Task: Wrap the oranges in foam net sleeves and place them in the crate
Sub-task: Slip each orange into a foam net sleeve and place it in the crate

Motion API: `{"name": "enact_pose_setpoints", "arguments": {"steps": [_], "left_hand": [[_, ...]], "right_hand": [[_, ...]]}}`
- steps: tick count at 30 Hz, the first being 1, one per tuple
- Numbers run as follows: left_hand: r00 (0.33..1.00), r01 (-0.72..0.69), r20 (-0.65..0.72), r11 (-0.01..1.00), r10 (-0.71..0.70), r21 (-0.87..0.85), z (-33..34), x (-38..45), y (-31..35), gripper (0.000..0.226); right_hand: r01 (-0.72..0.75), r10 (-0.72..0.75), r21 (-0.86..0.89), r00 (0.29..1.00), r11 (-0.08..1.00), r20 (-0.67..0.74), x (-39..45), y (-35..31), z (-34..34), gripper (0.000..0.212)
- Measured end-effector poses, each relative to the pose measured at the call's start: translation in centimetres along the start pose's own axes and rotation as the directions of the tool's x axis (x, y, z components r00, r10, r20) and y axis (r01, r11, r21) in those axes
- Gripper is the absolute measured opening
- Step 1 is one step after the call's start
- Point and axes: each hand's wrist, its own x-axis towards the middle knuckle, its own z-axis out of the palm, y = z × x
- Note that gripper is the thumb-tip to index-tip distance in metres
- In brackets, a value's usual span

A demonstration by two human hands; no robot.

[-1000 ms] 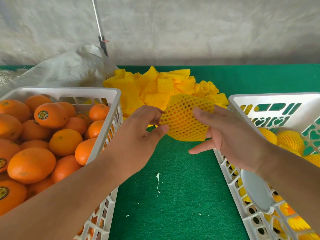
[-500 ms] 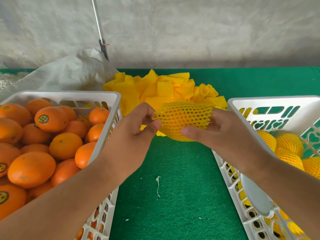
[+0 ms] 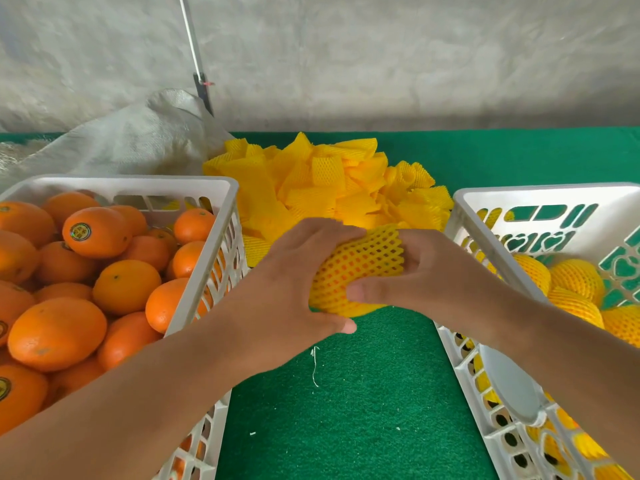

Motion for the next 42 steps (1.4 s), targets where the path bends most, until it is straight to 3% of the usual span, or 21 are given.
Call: {"name": "enact_pose_setpoints", "arguments": {"steps": [5, 11, 13, 16, 18, 25, 29, 32, 36, 40, 42], "left_hand": [[0.997, 0.04, -0.072, 0.997, -0.035, 0.067, -0.2, 0.1, 0.1, 0.093], [0.99, 0.048, -0.14, 0.995, -0.035, 0.093, -0.3, -0.1, -0.3, 0.08], [0.99, 0.029, -0.138, 0.994, -0.014, 0.106, -0.4, -0.1, -0.3, 0.082], [0.994, -0.03, -0.102, 0.996, 0.039, 0.089, -0.2, -0.2, 0.0, 0.087], [0.994, -0.046, -0.092, 0.997, 0.052, 0.061, -0.1, -0.2, 0.1, 0.09], [0.986, -0.051, -0.161, 0.999, 0.051, -0.001, 0.0, 0.1, -0.1, 0.087], [0.982, 0.011, -0.189, 1.0, -0.007, 0.017, 0.1, 0.3, -0.6, 0.096], [0.981, 0.109, -0.171, 0.991, -0.094, 0.082, 0.2, 0.4, -1.3, 0.086], [0.98, 0.182, 0.034, 0.952, -0.197, 0.246, 0.5, -0.3, -2.0, 0.049], [0.966, 0.171, 0.135, 0.932, -0.223, 0.319, 0.6, -0.5, -2.0, 0.032], [0.963, 0.172, 0.139, 0.926, -0.23, 0.337, 0.5, -0.5, -1.9, 0.029]], "right_hand": [[-0.025, 0.014, -0.088, 0.993, 0.996, -0.121, -0.2, -0.3, 0.4, 0.053], [0.018, -0.157, -0.344, 0.911, 0.939, -0.382, -0.7, -0.2, 0.5, 0.059], [0.061, -0.228, -0.43, 0.909, 0.901, -0.349, -0.7, -0.1, 0.3, 0.072], [0.154, -0.196, -0.41, 0.979, 0.899, -0.063, -0.6, 0.2, 0.9, 0.098], [0.147, -0.139, -0.34, 0.989, 0.929, 0.048, -0.5, 0.5, 1.1, 0.104], [0.143, -0.171, -0.358, 0.984, 0.923, -0.049, -0.4, 0.3, 0.7, 0.083], [0.097, -0.176, -0.379, 0.968, 0.92, -0.179, -0.6, 0.1, 0.5, 0.075], [0.037, -0.18, -0.364, 0.913, 0.931, -0.367, -0.6, -0.7, -0.4, 0.07], [-0.06, -0.174, -0.321, 0.74, 0.945, -0.649, 0.0, -1.4, -4.9, 0.057], [-0.346, -0.087, -0.372, 0.62, 0.861, -0.78, -1.7, -0.3, -11.9, 0.067], [-0.516, 0.022, -0.373, 0.608, 0.771, -0.794, -3.2, 1.3, -14.8, 0.073]]}}
